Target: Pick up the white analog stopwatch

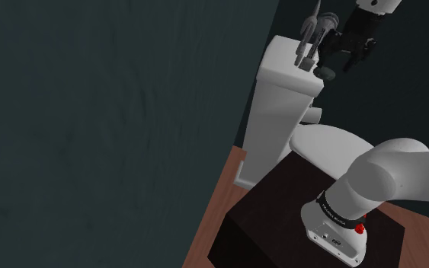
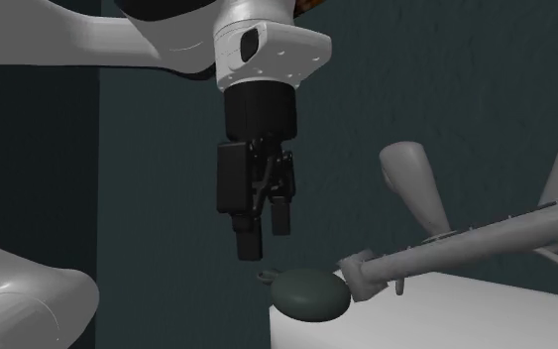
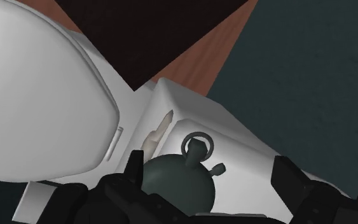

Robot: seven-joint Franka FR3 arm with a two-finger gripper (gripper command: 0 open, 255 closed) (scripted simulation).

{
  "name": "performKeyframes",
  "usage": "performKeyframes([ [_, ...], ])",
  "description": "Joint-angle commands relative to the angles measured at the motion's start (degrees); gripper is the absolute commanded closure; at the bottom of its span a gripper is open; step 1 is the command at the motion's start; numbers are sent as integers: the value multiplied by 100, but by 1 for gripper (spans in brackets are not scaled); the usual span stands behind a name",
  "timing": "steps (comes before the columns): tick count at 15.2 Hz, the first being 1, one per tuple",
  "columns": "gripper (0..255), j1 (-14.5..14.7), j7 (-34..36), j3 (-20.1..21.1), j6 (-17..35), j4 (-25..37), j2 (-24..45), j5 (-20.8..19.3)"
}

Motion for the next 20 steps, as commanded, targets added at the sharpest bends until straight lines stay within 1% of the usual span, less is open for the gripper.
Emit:
performKeyframes([
  [1, 0, -41, 39, -21, 91, -165, -86, -10],
  [5, 0, -59, 40, -46, 360, -526, -178, -38],
  [7, 0, -62, 41, -50, 399, -577, -190, -42],
  [8, 255, -64, 33, -58, 403, -573, -182, -48],
  [17, 255, -62, 41, -50, 399, -577, -190, -42],
  [20, 255, -48, 39, -31, 197, -308, -124, -21],
])
